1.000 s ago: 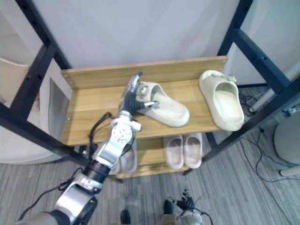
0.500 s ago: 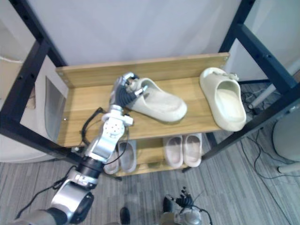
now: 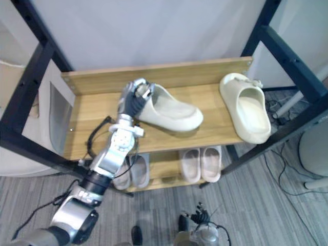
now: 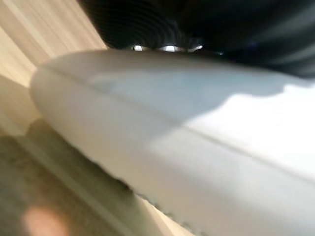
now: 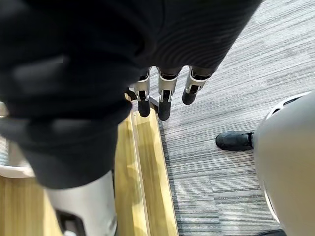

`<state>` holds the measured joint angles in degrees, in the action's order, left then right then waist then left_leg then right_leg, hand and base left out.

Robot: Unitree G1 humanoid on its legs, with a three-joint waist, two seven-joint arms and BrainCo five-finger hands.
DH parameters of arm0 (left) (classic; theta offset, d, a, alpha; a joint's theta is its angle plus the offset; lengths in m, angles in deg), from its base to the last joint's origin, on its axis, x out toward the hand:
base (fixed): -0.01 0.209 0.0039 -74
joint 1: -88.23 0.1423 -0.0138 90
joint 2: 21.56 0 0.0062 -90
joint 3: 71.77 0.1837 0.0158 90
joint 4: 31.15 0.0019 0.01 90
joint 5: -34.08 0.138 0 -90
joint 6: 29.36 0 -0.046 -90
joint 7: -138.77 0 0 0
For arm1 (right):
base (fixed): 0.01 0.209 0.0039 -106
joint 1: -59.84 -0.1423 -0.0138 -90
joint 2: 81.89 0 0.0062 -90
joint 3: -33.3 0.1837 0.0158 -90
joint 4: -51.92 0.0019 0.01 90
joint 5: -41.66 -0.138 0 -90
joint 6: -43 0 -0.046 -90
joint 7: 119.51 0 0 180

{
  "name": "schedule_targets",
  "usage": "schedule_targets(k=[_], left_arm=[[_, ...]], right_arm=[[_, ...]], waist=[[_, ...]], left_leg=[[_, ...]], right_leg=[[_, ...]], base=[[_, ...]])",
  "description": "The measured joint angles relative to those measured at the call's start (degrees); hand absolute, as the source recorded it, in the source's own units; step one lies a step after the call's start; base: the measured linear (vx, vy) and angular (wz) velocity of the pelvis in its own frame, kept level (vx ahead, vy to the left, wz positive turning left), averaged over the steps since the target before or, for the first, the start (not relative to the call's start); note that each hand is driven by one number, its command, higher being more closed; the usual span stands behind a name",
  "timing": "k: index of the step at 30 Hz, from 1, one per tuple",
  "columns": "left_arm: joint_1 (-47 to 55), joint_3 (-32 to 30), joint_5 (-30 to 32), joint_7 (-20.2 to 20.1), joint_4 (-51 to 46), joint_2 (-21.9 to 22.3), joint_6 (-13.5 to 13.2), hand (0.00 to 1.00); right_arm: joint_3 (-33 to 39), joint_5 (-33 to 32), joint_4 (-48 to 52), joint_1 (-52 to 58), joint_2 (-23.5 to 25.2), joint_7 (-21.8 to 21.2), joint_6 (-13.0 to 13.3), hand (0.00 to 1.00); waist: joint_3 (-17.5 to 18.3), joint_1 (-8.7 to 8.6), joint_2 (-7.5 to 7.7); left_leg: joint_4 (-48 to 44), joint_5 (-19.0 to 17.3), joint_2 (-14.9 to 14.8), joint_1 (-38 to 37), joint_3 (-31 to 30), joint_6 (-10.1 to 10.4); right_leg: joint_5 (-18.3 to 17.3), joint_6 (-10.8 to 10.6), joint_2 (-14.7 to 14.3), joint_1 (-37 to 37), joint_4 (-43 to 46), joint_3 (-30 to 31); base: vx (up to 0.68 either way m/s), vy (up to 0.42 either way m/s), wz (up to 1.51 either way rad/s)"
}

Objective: Organize the slippers on the shoe rack

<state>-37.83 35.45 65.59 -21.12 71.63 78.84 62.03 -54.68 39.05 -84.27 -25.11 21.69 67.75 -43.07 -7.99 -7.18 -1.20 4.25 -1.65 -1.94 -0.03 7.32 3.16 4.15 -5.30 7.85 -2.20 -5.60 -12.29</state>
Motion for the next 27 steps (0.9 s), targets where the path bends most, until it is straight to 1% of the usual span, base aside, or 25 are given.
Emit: schedule_targets(k=[2, 5, 7, 10, 14, 18, 22, 23, 27], left_arm=[[-0.3, 1.4, 0.3, 0.2, -0.1, -0.5, -0.9, 1.0], [-1.6, 4.2, 1.0, 1.0, -0.6, -0.5, -1.1, 1.0], [-1.9, 4.7, 1.1, 1.0, -1.3, -0.5, -1.2, 1.0], [-1.9, 5.0, 1.1, 1.0, -1.5, -0.4, -1.5, 1.0], [-1.9, 5.6, 1.2, 1.2, -1.5, -0.5, -1.6, 1.0], [-1.9, 7.8, 1.8, 2.2, -1.5, -0.4, -1.6, 1.0], [-2.5, 10.6, 2.3, 2.4, -1.6, -0.2, -2.3, 1.0], [-2.9, 11.0, 2.5, 2.4, -1.5, -0.2, -2.3, 1.0], [-4.6, 11.5, 3.3, 2.6, -0.8, 0.3, -2.3, 1.0]], right_arm=[[-0.1, 0.0, -0.3, -0.4, 0.0, 0.1, 0.0, 0.0], [-0.4, 0.0, -1.9, -1.3, 0.0, 0.2, 0.4, 0.0], [-0.4, 0.0, -2.3, -1.7, -0.1, 0.3, 0.5, 0.0], [-0.4, 0.0, -2.2, -1.8, -0.1, 0.6, 0.8, 0.0], [-0.3, 0.1, -2.3, -1.8, -0.1, 0.6, 0.9, 0.0], [-0.3, 0.1, -2.6, -1.8, -0.2, 0.7, 1.4, 0.0], [-0.3, 0.1, -4.0, -1.9, -0.4, 1.1, 2.2, 0.0], [-0.3, 0.1, -4.1, -2.0, -0.5, 1.3, 2.3, 0.0], [-0.2, 0.1, -4.8, -1.6, -2.1, 1.9, 2.3, 0.0]], waist=[[0.0, 0.0, 0.0], [0.0, 0.02, 0.03], [0.0, 0.02, 0.01], [-0.2, -0.48, -0.07], [-0.2, -0.45, -0.18], [-0.2, -0.44, -0.2], [-0.2, -0.45, -0.34], [-0.2, -0.47, -0.44], [0.1, -0.91, -1.67]], left_leg=[[0.2, 0.0, 0.0, 0.0, 0.0, 0.0], [-0.4, 0.0, 0.5, 1.3, 0.0, -0.1], [-0.6, 0.0, 0.7, 1.9, 0.1, -0.1], [-0.5, 0.0, 0.8, 1.8, 0.3, -0.1], [-0.7, 0.0, 0.8, 1.8, 0.5, -0.1], [-1.4, -0.4, 0.9, 1.9, 1.4, -0.6], [-1.4, -0.5, 1.0, 2.1, 2.0, -0.7], [-1.4, -0.5, 1.0, 2.2, 2.2, -0.7], [-1.4, -0.5, 1.3, 2.9, 2.9, -0.7]], right_leg=[[0.0, 0.0, 0.1, -0.1, 0.0, 0.0], [0.0, -0.1, 0.6, -1.1, 0.4, 0.6], [0.1, -0.2, 0.7, -1.7, 0.4, 0.7], [0.3, -0.2, 0.7, -1.7, 0.4, 0.7], [0.5, -0.1, 0.8, -1.7, 0.4, 1.5], [0.6, -0.3, 1.2, -2.0, 0.4, 2.7], [0.7, -0.5, 1.3, -2.6, 0.4, 3.7], [0.7, -0.5, 1.3, -2.8, 0.4, 3.9], [0.8, -0.6, 1.2, -4.0, 0.5, 4.7]], base=[[0.0, 0.0, 0.0], [0.0, 0.0, 0.01], [-0.01, 0.001, -0.03], [-0.01, -0.002, -0.04], [-0.02, -0.004, -0.03], [-0.06, -0.006, -0.1], [-0.06, -0.015, -0.1], [-0.03, -0.016, -0.1], [-0.01, -0.007, -0.08]])
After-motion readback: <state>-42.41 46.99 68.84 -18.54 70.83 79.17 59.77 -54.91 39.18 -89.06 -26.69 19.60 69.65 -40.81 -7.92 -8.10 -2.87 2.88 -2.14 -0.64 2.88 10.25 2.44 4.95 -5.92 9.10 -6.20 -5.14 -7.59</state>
